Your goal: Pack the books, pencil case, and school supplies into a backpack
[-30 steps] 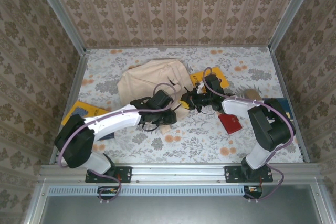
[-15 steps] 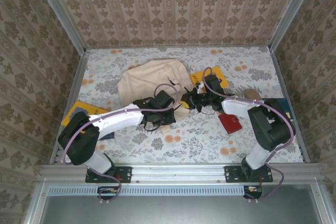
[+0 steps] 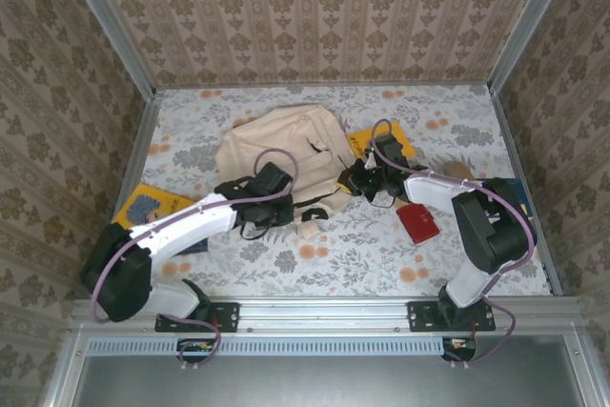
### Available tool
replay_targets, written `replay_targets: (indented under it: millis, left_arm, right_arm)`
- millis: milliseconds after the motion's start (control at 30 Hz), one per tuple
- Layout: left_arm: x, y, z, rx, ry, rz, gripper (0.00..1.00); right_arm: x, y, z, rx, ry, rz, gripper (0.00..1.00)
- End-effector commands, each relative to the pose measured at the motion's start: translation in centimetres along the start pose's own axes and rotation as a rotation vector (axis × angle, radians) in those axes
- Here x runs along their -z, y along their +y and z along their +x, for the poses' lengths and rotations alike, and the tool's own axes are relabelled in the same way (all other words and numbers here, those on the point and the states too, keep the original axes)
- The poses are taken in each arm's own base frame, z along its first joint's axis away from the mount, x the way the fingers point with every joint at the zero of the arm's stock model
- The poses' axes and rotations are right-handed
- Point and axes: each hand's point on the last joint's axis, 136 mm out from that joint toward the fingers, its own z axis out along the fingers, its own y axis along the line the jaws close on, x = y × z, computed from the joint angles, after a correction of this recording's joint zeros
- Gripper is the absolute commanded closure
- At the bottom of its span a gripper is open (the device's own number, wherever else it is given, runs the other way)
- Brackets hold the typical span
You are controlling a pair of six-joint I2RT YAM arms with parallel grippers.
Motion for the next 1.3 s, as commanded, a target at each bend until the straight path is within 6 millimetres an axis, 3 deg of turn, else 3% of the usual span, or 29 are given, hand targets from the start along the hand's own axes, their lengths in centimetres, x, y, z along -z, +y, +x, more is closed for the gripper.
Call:
replay_targets:
  millis: [0,100,200,300,367,433,600,767,1000,1100,1233,1267]
  left_arm:
    - [1.3,4.6,1.0,0.028,0.035,-0.119,1.00]
    - [2.1,5.7,0.7,0.043,0.033,-0.120,1.00]
    - [2.7,5.4,0.4,0.016,0.041,-0.077,1.00]
    - [3.0,3.7,-0.1,-0.055,0.056,-0.016,1.00]
    - [3.1,2.7,-0.5,-0.094,0.066,0.017,1.00]
    - [3.3,1.4,-0.7,-0.146,0.068,0.050,1.00]
    - [3.6,-3.0,-1.2,-0.297,0.059,0.104,1.00]
    - [2.4,-6.5,-1.2,-0.368,0.093,0.128,1.00]
    - [1.4,-10.5,-0.7,-0.419,0.119,0.214,1.00]
    - [0.9,-11.2,-0.2,-0.427,0.133,0.230,1.00]
    - [0.6,-11.4,0.0,-0.421,0.138,0.240,1.00]
    - [0.6,-11.3,0.0,-0.423,0.139,0.239,1.00]
  right_arm:
    - [0.5,-1.7,-2.8,-0.001,-0.110,0.089,0.96]
    - [0.8,-2.2,-3.1,-0.002,-0.123,0.105,0.96]
    - [0.9,-2.0,-2.9,0.006,-0.113,0.103,0.94]
    - [1.1,-1.4,-1.9,0.009,-0.069,0.073,0.72]
    - [2.2,-1.4,-0.8,0.017,-0.059,0.099,0.54]
    - [3.7,-1.9,0.2,0.032,-0.074,0.157,0.43]
    - [7.6,-2.7,2.5,0.024,-0.137,0.249,0.37]
    - [9.4,-2.5,3.6,-0.023,-0.174,0.245,0.31]
    - [7.0,0.1,6.0,-0.075,-0.093,0.173,0.29]
    - [5.8,-0.6,6.9,-0.179,-0.075,0.203,0.30]
    - [4.1,-0.9,7.6,-0.281,-0.052,0.160,0.38]
    - [3.4,-1.8,7.7,-0.314,-0.044,0.184,0.41]
